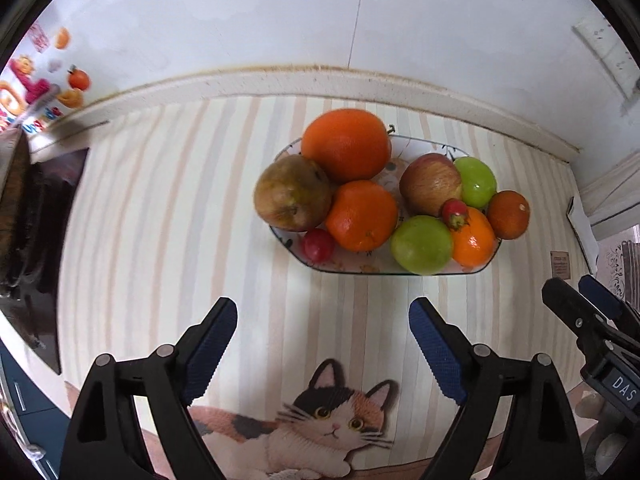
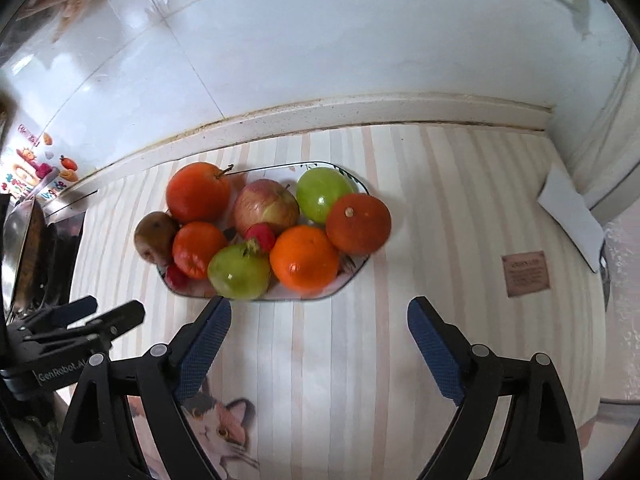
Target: Organize fruits
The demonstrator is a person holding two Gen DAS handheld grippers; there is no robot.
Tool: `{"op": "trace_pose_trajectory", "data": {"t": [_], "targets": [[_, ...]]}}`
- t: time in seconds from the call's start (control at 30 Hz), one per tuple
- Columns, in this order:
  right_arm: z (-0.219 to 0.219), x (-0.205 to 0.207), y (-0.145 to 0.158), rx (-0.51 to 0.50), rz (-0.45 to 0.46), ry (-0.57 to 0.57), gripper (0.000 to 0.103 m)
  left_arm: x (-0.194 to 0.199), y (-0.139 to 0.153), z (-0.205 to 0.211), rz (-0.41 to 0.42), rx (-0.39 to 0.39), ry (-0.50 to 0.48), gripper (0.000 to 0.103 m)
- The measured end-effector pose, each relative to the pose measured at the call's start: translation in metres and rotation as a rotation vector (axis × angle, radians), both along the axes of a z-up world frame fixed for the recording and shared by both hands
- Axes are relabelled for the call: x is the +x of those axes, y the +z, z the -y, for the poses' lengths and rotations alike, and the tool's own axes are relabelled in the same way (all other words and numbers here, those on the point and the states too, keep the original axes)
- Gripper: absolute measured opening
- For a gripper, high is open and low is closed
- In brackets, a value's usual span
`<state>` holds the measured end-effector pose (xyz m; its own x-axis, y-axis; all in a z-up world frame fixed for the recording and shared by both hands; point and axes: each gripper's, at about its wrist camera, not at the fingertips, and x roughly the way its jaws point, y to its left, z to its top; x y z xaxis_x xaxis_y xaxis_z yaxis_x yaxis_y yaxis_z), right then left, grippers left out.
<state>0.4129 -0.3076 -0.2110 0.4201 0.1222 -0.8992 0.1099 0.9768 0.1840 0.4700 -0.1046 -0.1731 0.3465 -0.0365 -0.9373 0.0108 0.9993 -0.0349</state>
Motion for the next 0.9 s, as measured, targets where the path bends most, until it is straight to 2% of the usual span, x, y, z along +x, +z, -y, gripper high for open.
{"op": "trace_pose_trajectory", "data": {"t": [0.23, 0.47, 0.63, 0.9], "targets": [[-0.007, -0.045, 0.046, -0.039, 0.093, 0.012, 0.092, -0.047, 0.040, -0.004, 0.098, 0.008, 0.010, 0.088], [-0.013, -0.113, 0.094, -0.069, 0.179, 0.000, 0.092, -0.112, 0.086, -0.009, 0.216, 0.013, -0.002, 0.088], [-0.020, -0.172, 0.122, -0.083, 0.229, -0.026, 0.092, -0.172, 0.114, -0.014, 0.294, 0.022, -0.031, 0.088], [-0.052, -0.276, 0.165, -0.100, 0.316, -0.045, 0.092, -0.259, 0.142, -0.030, 0.367, 0.020, -0.078, 0.088]]}}
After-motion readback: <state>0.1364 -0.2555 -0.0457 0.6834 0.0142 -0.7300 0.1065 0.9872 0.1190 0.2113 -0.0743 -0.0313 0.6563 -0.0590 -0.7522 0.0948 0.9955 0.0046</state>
